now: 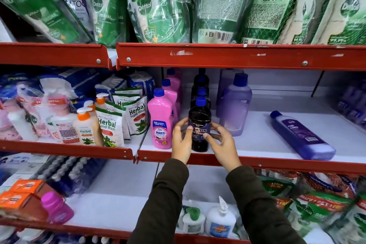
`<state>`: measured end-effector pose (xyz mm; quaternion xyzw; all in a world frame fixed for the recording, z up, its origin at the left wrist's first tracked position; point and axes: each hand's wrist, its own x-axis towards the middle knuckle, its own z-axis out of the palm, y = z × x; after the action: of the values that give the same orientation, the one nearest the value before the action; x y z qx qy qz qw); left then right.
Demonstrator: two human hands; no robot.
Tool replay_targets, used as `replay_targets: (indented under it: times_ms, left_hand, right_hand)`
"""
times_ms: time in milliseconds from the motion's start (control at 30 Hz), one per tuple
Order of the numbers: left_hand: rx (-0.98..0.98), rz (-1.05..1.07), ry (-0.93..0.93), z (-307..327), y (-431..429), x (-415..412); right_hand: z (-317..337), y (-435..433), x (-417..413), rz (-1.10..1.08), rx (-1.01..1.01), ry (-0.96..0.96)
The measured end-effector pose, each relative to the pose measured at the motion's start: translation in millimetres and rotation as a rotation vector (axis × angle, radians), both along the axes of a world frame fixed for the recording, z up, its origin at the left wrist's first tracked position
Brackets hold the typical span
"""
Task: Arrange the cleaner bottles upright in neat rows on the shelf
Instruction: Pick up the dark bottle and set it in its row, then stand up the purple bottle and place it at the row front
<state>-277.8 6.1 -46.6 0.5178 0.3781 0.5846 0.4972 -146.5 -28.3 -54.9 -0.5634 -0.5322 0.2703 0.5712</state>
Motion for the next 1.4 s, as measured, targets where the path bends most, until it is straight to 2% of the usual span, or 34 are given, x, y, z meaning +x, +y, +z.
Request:
replay_targets:
  times_ms: [100,433,500,667,833,1000,1200,1300,1400]
  left_hand:
    - [-0.028,0.0,-0.06,1.0,-2.0,0.2]
    - [-0.073,0.025,-0.048,4.0,-8.4,1.2]
    - [-0.059,0.087,-0.039,3.0,-13.0,4.7]
    - [0.034,0.405,0.014,3.2,-34.3,23.0]
    - [0.137,0.483,0.131,7.6,-57.2,64.7]
    - [0.15,0.386,0.171,10.0,-68.5,125.1]
    - [0.119,0.163,0.225,6.2,-63.0,215.6]
    - [-0.094,-0.026,0.269,3.1,-44.6,268.3]
    - [-0.342,-0.153,0.412,-5.7,-19.7,313.4]
  right_hand:
    - [-3.2,0.7,-2.9,-0.044,0.008,0.002]
    - [1.2,-1.0,-10.9,-0.067,0.007,0.03]
    - [4.0,-6.1,-5.7,-0.075,0.024,0.027]
    - [8.0,-23.2,21.7,-0.136,0.095,0.018]
    - [13.5,-38.8,63.3,-0.195,0.079,0.057]
    - [13.9,-54.5,127.8,-0.269,0.07,-0.029]
    - [21.1,-59.8,226.6,-0.409,-0.028,-0.205]
    - [24.4,-58.1,274.0,-0.442,-0.196,-0.224]
    - [20.3,-47.1,317.0,-0.419,-0.449,-0.25]
